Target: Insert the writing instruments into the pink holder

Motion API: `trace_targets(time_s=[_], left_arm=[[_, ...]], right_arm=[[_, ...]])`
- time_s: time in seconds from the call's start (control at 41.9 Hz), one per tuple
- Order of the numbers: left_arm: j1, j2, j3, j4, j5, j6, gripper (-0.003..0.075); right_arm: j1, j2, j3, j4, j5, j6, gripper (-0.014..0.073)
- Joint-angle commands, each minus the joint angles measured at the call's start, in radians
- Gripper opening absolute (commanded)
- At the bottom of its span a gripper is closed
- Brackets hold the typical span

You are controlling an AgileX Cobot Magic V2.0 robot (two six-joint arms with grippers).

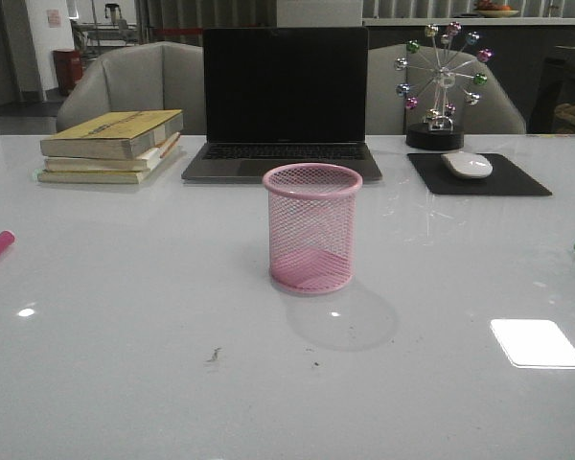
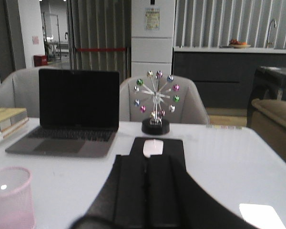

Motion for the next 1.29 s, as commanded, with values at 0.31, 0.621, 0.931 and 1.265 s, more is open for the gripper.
trace_targets(time_s=[0.31,0.621,0.931,1.265], left_arm=[[-0.002,0.366,-0.467,-0.011,0.329,0.000,0.0099],[-0.002,0.572,-0.452,-0.052,0.521,0.000,0.0099],[-0.002,0.718,-0.433,-0.053,0.519,-0.001,0.0252],[-0.118,0.736,-0.433,-0.099,0.474,0.074,0.0582]], right_arm=[[-0.001,0.351,-0.398,-0.010,0.251,-0.007,0.0069],[-0.001,0.633,-0.398,-0.009,0.437,-0.007,0.0069],[-0.001,0.852,-0.398,-0.008,0.485,-0.006,0.0218],[-0.082,1.073,-0.482,-0.010,0.464,0.044,0.0481]])
